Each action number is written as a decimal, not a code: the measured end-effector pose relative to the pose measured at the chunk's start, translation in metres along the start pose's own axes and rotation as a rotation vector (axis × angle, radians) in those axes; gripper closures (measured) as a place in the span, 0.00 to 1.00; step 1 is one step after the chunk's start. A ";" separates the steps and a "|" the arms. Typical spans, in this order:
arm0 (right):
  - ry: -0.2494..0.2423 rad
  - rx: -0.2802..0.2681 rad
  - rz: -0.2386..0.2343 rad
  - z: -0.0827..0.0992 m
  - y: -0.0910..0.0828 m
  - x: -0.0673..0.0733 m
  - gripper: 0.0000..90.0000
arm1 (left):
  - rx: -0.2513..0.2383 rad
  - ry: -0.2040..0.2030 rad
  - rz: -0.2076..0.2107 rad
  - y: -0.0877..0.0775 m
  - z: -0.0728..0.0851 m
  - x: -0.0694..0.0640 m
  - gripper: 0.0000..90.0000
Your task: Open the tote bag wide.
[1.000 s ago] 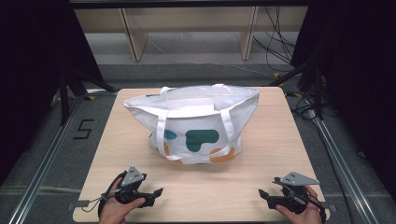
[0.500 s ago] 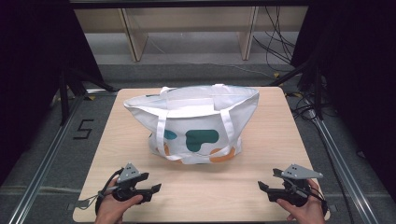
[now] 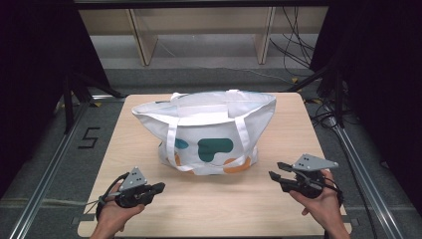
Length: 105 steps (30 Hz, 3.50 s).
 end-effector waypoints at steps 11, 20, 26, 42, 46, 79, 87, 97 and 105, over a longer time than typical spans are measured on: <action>-0.117 -0.009 -0.003 -0.045 0.000 -0.019 1.00 | -0.038 0.005 0.015 -0.010 -0.050 0.008 0.99; -0.124 -0.030 0.001 -0.080 -0.001 -0.032 1.00 | -0.064 -0.006 0.047 -0.020 -0.118 0.011 0.99; -0.140 -0.055 0.000 -0.115 -0.010 -0.044 1.00 | -0.104 0.002 0.029 -0.030 -0.161 0.012 0.99; -0.137 -0.043 0.053 -0.175 0.029 -0.073 1.00 | -0.113 -0.059 -0.064 0.006 -0.217 0.056 0.99; -0.140 0.033 0.065 -0.163 0.054 -0.081 1.00 | -0.068 -0.076 -0.087 0.026 -0.208 0.071 0.99; -0.045 0.199 -0.069 -0.123 0.186 -0.060 1.00 | 0.138 -0.146 -0.043 0.130 -0.168 0.084 0.96; -0.057 0.273 -0.290 -0.089 0.152 -0.028 1.00 | 0.175 -0.196 -0.027 0.150 -0.164 0.091 0.99; -0.154 0.329 -0.357 -0.044 0.135 0.026 1.00 | 0.181 -0.144 -0.058 0.151 -0.160 0.081 0.98; -0.140 0.066 -0.226 -0.108 0.135 -0.003 1.00 | 0.155 -0.057 0.052 0.131 -0.141 0.043 0.95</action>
Point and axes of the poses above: each handheld gripper's, and its own axes: y roughly forward along the jaws, z roughly out of its underside, x roughly to its left, the point moved 7 cm from there along y, roughly forward along the jaws, and after that the axes turned 10 degrees about -y, right-handed, at the moved point
